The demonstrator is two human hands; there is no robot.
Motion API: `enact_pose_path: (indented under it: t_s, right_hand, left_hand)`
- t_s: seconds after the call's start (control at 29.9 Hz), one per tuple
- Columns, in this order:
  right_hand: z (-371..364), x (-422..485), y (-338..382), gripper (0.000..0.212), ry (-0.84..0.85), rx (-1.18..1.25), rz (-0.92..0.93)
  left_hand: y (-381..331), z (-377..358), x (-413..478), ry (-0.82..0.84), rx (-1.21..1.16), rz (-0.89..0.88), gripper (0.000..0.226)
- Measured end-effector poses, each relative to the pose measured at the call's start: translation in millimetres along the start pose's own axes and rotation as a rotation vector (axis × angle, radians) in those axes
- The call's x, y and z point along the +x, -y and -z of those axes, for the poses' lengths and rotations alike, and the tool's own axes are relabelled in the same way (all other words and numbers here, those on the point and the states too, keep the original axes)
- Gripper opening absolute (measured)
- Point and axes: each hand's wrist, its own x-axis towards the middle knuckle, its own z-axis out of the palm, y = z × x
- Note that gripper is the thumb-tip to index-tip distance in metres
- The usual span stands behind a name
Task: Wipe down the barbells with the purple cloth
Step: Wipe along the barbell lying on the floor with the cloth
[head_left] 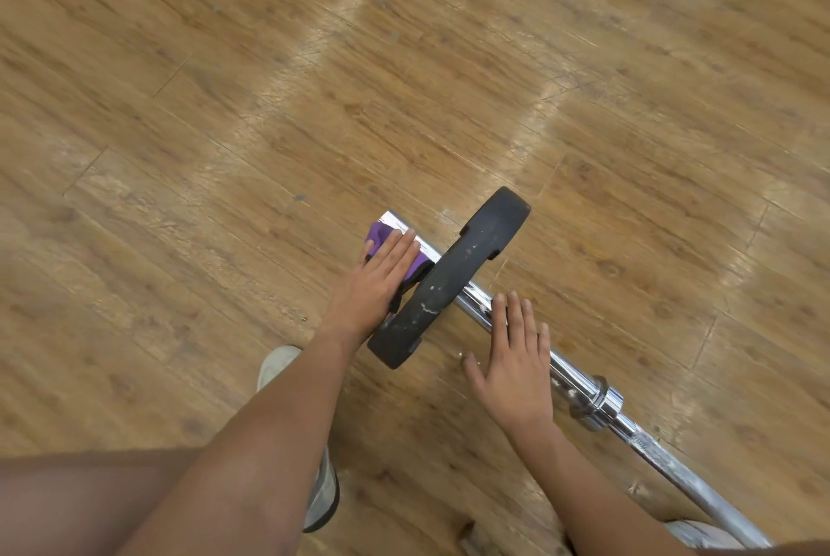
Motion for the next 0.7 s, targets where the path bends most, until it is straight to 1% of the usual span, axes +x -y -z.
enact_pose_path:
  t_s: [0.1,0.13,0.23,0.27,0.37,0.43,0.54,0.7]
  right_hand:
    - [4,9,-5,0.087,-0.008,0.009,0.004]
    - [5,11,-6,0.087,-0.003,0.018,0.006]
    - [10,19,-12,0.087,0.005,0.029,-0.003]
    - [13,22,-14,0.088,0.007,0.032,-0.009]
    - [19,32,-19,0.087,0.002,0.049,-0.014]
    - [23,37,-24,0.087,-0.003,0.069,-0.002]
    - [28,44,-30,0.087,-0.007,0.093,0.006]
    - [33,55,-37,0.088,-0.026,0.095,-0.007]
  left_hand:
    - [7,0,12,-0.005,0.027,-0.048,0.101]
    - [12,-1,17,-0.018,0.008,-0.027,0.1]
    - [17,8,36,-0.034,-0.057,0.111,0.097]
    - [17,11,41,-0.025,-0.043,0.102,0.097]
    - [17,8,46,-0.006,-0.037,-0.071,0.098]
    - [12,-2,39,-0.018,-0.031,-0.134,0.097]
    - [4,-9,40,-0.06,-0.059,-0.11,0.095]
    - [-1,-3,65,-0.079,-0.101,-0.078,0.094]
